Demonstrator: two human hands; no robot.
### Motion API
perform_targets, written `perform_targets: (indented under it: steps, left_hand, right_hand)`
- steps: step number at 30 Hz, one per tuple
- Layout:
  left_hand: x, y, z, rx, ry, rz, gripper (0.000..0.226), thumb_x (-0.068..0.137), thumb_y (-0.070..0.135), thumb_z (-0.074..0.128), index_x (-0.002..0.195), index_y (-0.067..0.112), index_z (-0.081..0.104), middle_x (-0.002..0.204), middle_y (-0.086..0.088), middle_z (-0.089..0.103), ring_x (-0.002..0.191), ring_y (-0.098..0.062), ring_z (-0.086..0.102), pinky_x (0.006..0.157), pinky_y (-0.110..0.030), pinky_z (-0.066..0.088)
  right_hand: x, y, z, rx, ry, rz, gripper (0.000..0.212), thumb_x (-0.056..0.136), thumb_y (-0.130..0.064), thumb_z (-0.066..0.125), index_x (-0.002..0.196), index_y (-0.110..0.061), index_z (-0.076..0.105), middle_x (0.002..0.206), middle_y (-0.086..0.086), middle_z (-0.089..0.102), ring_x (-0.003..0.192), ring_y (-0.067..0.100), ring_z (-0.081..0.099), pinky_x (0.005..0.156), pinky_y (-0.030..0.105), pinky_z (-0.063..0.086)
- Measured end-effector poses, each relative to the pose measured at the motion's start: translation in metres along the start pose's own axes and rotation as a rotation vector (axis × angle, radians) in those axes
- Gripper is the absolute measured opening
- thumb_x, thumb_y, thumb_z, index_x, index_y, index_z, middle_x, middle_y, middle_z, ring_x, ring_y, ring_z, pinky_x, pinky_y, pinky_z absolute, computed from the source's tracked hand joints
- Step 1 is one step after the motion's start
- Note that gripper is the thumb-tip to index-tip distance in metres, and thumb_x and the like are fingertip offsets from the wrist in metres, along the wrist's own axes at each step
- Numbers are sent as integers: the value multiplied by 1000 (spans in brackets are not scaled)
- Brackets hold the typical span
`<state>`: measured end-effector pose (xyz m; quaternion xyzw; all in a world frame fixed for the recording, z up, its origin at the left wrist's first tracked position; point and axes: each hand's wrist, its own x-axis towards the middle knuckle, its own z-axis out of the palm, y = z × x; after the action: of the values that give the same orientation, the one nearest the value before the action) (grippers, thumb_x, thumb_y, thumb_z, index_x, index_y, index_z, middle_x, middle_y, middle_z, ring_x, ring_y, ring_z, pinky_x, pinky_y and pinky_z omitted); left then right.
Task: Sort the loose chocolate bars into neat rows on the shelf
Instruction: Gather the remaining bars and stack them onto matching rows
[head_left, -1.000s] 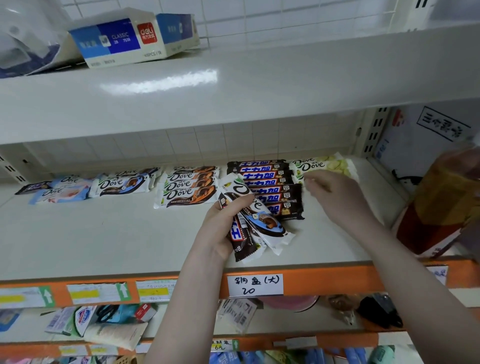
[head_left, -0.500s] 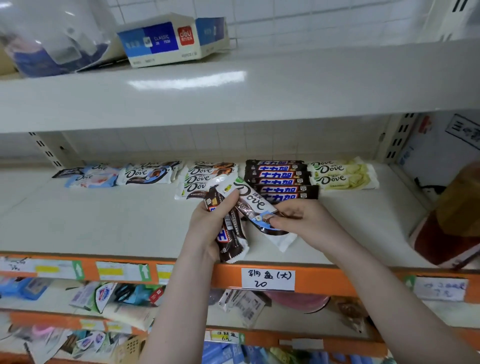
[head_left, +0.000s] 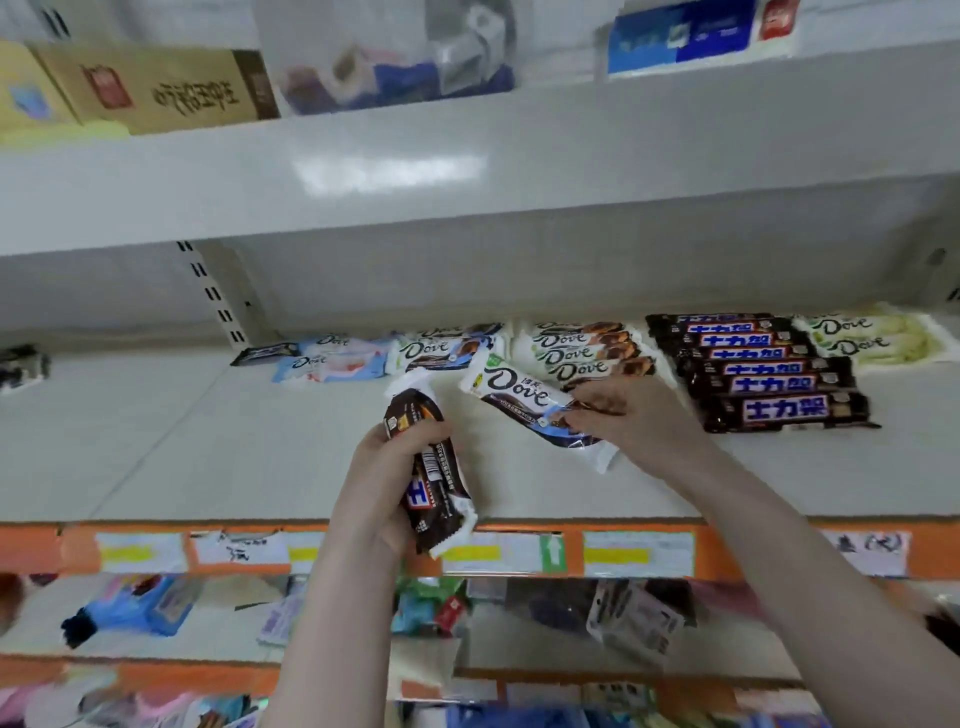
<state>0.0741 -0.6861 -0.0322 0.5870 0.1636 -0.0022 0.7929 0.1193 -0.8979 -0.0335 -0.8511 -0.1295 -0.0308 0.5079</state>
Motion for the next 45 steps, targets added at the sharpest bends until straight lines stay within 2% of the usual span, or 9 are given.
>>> perform_targets:
  steps: [4,8,12,16,21,25,30,39,45]
  left_hand:
    - [11,24,-55,-10,-75,-37,15,80,0,55,95,-4,55,57,-10,60,43,-19,58,42,-22,48]
    - [19,38,-87,-39,-117,-89,21,79,2,56,100,-2,54,64,-13,60,47,-20,59,45,-24,49]
    - [25,42,-105,-44,-151,-128,40,68,6,65,105,-4,53,65,-13,62,50,-22,61,47,-27,50]
    - [26,44,-115,-72,-138,-136,15,80,0,58,93,1,52,67,-15,64,57,-25,63,56,-31,53]
    - [28,44,-120,-77,-136,-151,19,81,-1,56,99,-1,50,67,-16,63,52,-24,62,51,-30,53]
    - [32,41,-117,-92,-128,-173,22,80,-1,57,100,0,50,67,-16,64,55,-25,62,55,-31,53]
    - [34,39,-115,-99,-142,-194,24,80,-2,57,103,0,50,71,-17,65,59,-26,62,59,-32,54]
    - [39,41,-116,-114,-144,-282,51,78,6,61,126,-7,49,93,-21,64,75,-31,64,65,-36,57]
    - [37,44,-114,-185,-172,-304,54,80,10,57,130,-5,46,98,-18,63,81,-30,64,71,-36,57]
  right_hand:
    - [18,-30,49,-57,-35,-6,34,79,-16,70,80,16,57,65,19,47,62,23,42,58,26,27]
    - [43,-51,72,-137,-24,32,15,81,-9,66,88,5,68,90,30,65,82,41,61,69,33,43]
    - [67,-58,80,-199,-73,91,12,84,-7,62,86,1,70,70,7,70,64,23,54,58,24,37]
    - [84,-56,85,-193,-101,87,23,83,-6,61,68,-20,72,81,22,69,72,27,58,71,28,35]
    - [99,-52,92,-240,-99,54,13,85,-5,59,85,-5,72,66,-28,63,61,-22,52,68,18,39]
    - [107,-42,96,-314,-9,-9,12,81,-5,63,86,-10,72,70,-16,67,57,-15,53,54,6,36]
    - [109,-27,104,-432,132,-76,18,80,-6,63,92,-12,74,94,4,73,84,18,63,74,33,47]
    - [124,-1,114,-618,237,-196,16,73,-5,70,87,-10,75,85,20,66,85,39,58,75,38,43]
    - [111,-13,116,-619,275,-171,14,82,-14,63,93,-15,71,90,14,66,90,35,54,78,36,39]
